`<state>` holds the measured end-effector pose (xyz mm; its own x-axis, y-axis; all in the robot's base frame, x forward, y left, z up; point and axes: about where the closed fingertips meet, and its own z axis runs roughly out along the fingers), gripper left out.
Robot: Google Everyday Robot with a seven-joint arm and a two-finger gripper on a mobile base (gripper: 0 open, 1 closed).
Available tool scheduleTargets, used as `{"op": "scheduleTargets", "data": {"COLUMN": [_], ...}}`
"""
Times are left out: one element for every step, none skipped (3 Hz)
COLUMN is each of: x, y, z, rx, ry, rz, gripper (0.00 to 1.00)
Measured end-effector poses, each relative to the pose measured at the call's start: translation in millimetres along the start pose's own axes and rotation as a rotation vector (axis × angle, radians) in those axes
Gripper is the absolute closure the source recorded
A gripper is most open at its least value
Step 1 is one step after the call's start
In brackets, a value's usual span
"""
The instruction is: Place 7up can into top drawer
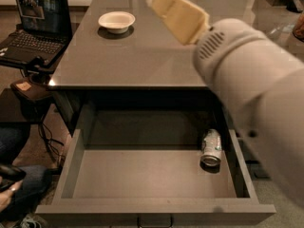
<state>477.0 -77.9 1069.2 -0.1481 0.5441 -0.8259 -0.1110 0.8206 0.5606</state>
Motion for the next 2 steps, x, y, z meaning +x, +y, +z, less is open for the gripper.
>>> {"op": "scheduleTargets", "data": {"x": [-19.0, -53.3], "y": [-27.3, -50.6], "z": [-5.4, 4.6], "rx": [-0.066, -0.096], "ry": [0.076, 0.087], "rz": [-0.045, -0.085], "gripper": [0.0, 0.0]}}
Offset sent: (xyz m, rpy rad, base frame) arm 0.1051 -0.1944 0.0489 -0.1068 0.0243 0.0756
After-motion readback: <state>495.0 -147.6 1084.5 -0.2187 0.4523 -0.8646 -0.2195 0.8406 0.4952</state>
